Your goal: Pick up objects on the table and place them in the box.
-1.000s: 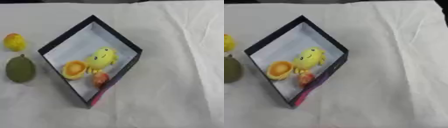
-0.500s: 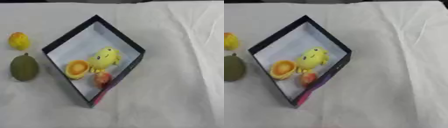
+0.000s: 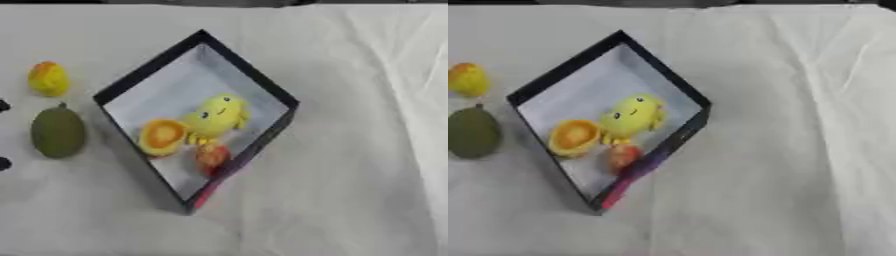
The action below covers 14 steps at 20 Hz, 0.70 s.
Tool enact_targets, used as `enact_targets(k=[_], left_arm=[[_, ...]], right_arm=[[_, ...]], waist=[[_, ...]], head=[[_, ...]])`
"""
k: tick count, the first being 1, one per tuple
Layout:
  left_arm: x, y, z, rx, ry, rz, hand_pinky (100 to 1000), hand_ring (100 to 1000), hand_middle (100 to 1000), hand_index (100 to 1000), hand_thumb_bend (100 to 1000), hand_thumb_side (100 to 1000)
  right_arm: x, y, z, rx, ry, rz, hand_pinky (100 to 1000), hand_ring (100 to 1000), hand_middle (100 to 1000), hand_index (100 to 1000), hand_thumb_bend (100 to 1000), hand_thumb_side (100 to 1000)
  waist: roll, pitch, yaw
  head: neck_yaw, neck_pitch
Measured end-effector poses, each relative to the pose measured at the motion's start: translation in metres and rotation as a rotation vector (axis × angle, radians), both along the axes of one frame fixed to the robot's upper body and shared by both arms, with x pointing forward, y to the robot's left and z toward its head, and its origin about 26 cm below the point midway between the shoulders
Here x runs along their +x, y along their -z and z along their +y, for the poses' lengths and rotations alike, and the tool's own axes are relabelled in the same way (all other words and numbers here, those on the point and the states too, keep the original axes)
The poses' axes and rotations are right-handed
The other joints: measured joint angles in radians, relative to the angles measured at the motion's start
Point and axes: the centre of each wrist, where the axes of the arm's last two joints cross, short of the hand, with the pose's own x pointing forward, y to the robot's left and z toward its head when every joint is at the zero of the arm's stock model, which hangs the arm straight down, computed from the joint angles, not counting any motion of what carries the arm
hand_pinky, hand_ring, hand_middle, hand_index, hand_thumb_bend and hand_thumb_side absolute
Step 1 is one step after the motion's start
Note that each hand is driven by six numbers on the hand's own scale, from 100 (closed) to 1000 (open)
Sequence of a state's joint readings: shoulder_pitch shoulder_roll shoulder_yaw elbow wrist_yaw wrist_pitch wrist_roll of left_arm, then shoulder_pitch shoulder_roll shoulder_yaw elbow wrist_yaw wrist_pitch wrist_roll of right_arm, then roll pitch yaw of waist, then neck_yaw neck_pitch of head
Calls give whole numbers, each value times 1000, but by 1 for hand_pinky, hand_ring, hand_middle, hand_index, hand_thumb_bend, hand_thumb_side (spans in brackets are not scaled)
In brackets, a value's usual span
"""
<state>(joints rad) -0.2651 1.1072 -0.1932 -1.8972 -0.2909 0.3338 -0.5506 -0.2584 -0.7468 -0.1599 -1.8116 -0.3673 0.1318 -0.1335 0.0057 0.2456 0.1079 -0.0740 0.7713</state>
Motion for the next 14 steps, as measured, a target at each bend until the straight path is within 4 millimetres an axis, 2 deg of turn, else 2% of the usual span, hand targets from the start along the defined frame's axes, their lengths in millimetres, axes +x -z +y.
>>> enact_targets(k=[5,11,14], left_arm=[[9,1,-5,31,21,17,890,846,778,858,581,239],[20,7,-8,95,19,19,879,852,789,865,627,202],[27,13,-8,131,9,13,863,857,805,894,713,213]], right_arm=[[1,1,-1,4,7,8,901,731,670,833,100,629],[1,4,-3,7,13,19,899,728,667,832,100,634],[1,5,-2,11,12,21,899,727,666,832,100,633]], waist=[[0,0,-2],[0,0,-4],[0,0,-5]], head=[[30,-5],[36,-9],[35,-9]])
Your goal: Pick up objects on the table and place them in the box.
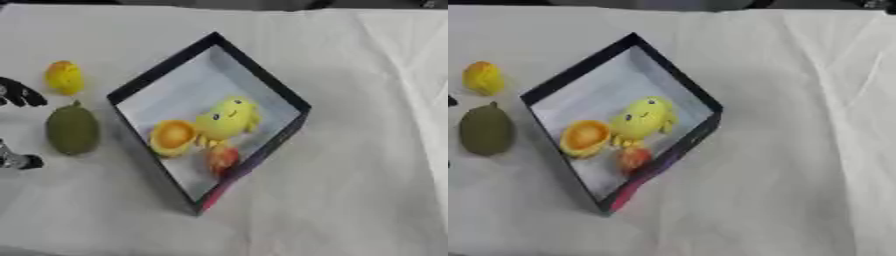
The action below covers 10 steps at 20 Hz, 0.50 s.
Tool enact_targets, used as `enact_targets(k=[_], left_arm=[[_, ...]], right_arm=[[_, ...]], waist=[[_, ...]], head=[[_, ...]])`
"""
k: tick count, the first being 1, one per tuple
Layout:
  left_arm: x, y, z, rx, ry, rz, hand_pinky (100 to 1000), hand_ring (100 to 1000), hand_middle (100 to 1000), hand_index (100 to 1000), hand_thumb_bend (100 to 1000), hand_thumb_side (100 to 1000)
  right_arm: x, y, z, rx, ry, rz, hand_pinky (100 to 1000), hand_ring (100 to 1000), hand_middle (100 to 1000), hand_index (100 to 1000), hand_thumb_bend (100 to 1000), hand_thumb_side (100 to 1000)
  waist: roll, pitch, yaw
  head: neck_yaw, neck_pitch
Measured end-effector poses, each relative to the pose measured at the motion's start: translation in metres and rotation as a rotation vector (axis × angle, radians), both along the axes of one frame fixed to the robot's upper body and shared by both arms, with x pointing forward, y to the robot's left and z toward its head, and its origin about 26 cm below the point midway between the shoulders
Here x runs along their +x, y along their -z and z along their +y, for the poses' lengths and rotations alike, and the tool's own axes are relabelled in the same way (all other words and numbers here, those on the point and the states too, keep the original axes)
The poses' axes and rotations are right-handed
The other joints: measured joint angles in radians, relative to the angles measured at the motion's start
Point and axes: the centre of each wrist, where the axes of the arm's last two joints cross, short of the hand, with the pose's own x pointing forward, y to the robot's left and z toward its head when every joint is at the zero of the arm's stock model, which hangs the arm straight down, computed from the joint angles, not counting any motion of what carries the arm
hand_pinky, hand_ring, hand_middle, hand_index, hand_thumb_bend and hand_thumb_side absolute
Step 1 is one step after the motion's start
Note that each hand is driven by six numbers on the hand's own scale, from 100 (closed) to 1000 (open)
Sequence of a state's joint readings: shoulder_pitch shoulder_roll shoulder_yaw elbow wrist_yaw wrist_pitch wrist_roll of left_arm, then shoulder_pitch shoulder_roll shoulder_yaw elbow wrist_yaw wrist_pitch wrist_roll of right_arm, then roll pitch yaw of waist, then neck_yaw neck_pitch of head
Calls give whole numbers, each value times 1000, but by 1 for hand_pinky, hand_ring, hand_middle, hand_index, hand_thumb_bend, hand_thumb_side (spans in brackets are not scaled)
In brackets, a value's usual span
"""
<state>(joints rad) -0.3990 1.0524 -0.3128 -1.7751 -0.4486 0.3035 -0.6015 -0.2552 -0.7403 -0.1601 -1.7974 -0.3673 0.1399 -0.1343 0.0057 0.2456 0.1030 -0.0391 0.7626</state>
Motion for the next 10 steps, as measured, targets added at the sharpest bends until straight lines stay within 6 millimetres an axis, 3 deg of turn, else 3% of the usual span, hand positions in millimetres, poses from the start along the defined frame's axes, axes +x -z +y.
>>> enact_targets(k=[6,10], left_arm=[[20,18,-1,76,-18,-6,810,816,760,878,708,246],[33,33,-4,76,-21,19,774,775,717,842,593,218]], right_arm=[[1,2,0,10,-3,7,899,724,664,830,100,647],[1,4,1,22,-6,15,899,723,663,830,100,656]], waist=[[0,0,-5],[0,0,-8]], head=[[-1,0],[-1,-1]])
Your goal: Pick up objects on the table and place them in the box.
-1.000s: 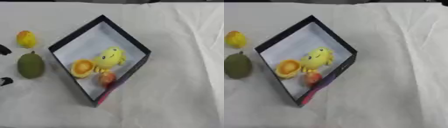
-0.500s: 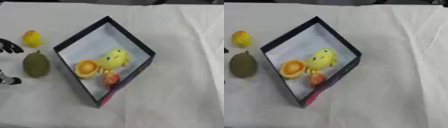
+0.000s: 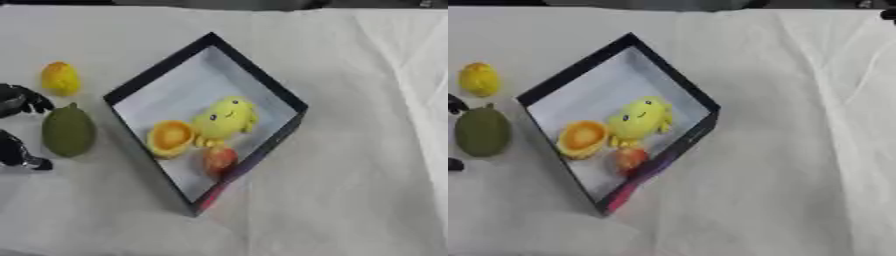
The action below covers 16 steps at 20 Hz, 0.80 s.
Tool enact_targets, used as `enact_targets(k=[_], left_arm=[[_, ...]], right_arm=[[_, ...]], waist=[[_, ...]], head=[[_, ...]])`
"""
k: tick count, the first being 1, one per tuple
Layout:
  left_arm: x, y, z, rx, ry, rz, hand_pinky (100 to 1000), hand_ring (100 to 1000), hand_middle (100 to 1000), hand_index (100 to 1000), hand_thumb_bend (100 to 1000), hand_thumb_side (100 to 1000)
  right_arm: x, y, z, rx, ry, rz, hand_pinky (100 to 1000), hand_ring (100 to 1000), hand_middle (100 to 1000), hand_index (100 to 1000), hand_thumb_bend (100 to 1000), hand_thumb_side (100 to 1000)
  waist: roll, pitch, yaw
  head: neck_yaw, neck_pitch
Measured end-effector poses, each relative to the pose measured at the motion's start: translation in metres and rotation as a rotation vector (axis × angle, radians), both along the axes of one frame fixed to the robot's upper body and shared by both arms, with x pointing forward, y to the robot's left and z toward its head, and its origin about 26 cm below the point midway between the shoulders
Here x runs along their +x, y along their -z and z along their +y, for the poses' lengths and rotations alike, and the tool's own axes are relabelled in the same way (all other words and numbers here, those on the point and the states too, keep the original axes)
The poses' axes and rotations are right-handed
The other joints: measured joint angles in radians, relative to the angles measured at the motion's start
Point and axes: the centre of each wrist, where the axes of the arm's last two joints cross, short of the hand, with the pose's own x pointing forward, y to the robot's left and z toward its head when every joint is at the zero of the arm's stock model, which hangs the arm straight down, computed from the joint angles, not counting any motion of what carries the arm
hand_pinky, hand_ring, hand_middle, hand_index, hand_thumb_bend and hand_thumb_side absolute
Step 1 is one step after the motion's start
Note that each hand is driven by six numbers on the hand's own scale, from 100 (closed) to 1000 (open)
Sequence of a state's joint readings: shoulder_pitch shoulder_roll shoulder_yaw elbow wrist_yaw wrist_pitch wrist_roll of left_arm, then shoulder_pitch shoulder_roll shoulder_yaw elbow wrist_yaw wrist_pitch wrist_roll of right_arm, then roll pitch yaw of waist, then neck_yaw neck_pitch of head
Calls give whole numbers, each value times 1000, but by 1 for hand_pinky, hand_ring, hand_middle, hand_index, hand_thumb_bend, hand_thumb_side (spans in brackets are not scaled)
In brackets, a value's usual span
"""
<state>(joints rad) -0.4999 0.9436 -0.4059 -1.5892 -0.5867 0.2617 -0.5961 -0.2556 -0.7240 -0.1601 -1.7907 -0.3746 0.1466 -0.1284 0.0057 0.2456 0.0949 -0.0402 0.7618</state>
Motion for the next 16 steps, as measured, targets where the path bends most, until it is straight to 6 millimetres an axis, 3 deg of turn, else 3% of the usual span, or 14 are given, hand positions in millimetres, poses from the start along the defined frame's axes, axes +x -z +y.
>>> enact_targets(k=[2,7,12,16], left_arm=[[5,6,-2,-15,-4,4,771,765,703,832,501,234],[16,13,-12,-95,-19,-14,754,738,667,800,375,287],[21,12,-21,-153,-35,-44,702,654,578,689,100,100],[18,6,-27,-177,-18,-84,681,622,556,631,100,100]], right_arm=[[0,1,0,3,0,3,899,723,663,830,100,659],[1,4,0,12,-1,18,899,722,662,830,100,671],[2,6,1,23,-4,32,899,721,662,830,100,677],[2,6,0,27,-6,35,900,719,662,831,100,675]], waist=[[0,0,0],[0,0,-1],[0,0,-3],[0,0,-3]], head=[[0,0],[1,-1],[1,-1],[1,-1]])
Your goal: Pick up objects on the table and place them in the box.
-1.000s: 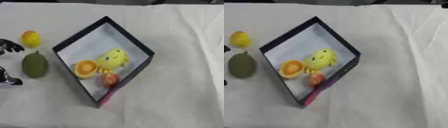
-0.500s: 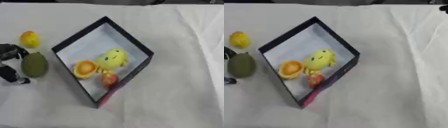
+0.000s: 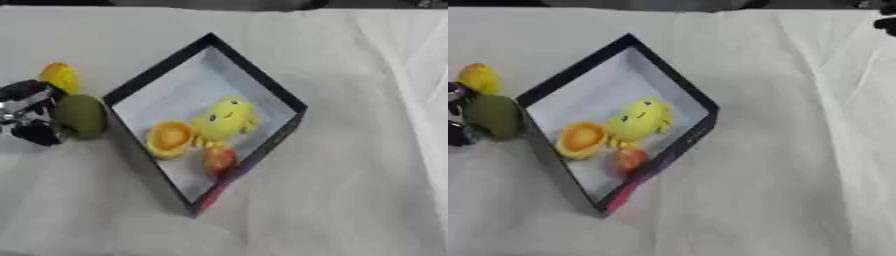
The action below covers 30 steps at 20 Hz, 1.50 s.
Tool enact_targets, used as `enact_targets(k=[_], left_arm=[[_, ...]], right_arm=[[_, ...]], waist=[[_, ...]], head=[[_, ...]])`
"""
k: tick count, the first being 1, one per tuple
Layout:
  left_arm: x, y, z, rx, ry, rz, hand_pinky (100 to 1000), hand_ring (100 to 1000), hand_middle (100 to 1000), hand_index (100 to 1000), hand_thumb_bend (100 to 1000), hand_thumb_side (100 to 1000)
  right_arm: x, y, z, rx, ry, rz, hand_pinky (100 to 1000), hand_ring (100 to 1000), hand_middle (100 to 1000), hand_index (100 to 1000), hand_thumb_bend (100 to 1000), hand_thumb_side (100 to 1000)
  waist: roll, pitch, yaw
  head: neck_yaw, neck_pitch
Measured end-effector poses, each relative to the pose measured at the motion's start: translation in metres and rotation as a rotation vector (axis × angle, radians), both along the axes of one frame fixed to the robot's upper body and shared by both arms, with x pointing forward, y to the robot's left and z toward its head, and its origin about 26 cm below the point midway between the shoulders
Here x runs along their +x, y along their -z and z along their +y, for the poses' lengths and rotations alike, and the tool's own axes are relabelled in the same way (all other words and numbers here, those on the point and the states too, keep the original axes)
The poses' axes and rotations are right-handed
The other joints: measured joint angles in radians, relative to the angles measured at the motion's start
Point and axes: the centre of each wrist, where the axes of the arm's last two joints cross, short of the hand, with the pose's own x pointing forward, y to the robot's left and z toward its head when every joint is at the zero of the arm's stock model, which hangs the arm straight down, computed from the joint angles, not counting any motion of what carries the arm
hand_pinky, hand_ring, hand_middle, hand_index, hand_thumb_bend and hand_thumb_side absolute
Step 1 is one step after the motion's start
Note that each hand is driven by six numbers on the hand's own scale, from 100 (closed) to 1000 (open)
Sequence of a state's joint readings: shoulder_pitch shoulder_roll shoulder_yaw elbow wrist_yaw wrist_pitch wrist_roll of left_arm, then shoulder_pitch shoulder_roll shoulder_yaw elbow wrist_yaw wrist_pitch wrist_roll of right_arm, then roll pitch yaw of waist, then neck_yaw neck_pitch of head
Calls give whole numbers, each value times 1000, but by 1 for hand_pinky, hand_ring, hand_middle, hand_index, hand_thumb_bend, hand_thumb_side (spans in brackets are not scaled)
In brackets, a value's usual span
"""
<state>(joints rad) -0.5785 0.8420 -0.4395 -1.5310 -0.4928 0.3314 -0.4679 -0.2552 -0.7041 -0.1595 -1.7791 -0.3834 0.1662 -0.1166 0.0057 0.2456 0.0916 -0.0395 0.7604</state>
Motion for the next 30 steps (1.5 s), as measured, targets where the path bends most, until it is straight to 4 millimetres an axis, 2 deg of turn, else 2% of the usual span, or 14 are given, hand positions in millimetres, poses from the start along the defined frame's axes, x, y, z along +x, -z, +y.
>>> enact_targets(k=[4,9,13,16,18,19,21,23,30], left_arm=[[-13,-21,-3,3,31,-134,681,624,554,625,117,100],[-42,-63,-7,49,93,-308,688,624,545,616,128,100],[-64,-97,-17,52,162,-405,695,624,542,613,127,100],[-73,-118,-29,42,215,-457,695,624,542,613,127,100],[-75,-121,-31,36,226,-459,695,624,542,613,127,100],[-75,-122,-32,34,231,-458,700,623,544,619,100,100],[-75,-126,-35,30,257,-454,702,621,541,618,100,100],[-74,-129,-46,12,310,-446,703,620,541,619,100,100],[-62,-136,-92,-32,475,-407,699,616,537,617,100,100]], right_arm=[[0,0,0,0,-1,2,900,720,662,832,100,665],[0,0,0,-2,-1,3,901,720,663,832,100,656],[-1,1,-2,-7,2,6,901,721,663,833,100,651],[-2,1,-3,-10,3,3,901,721,663,833,100,651],[-2,1,-3,-11,2,3,901,721,663,833,100,651],[-2,1,-3,-11,2,2,899,721,664,833,100,642],[-1,-1,-1,-12,-5,-2,899,721,664,833,100,641],[0,-2,0,-16,-13,-1,898,721,664,834,100,641],[2,-4,2,-17,-28,0,898,720,664,833,100,641]], waist=[[0,0,3],[0,0,9],[0,0,11],[0,-2,11],[0,-2,11],[0,-3,10],[0,-10,-15],[1,-22,-37],[2,-24,-43]], head=[[-7,0],[-17,1],[-21,3],[-22,3],[-22,3],[-22,4],[-22,4],[-22,4],[-27,5]])
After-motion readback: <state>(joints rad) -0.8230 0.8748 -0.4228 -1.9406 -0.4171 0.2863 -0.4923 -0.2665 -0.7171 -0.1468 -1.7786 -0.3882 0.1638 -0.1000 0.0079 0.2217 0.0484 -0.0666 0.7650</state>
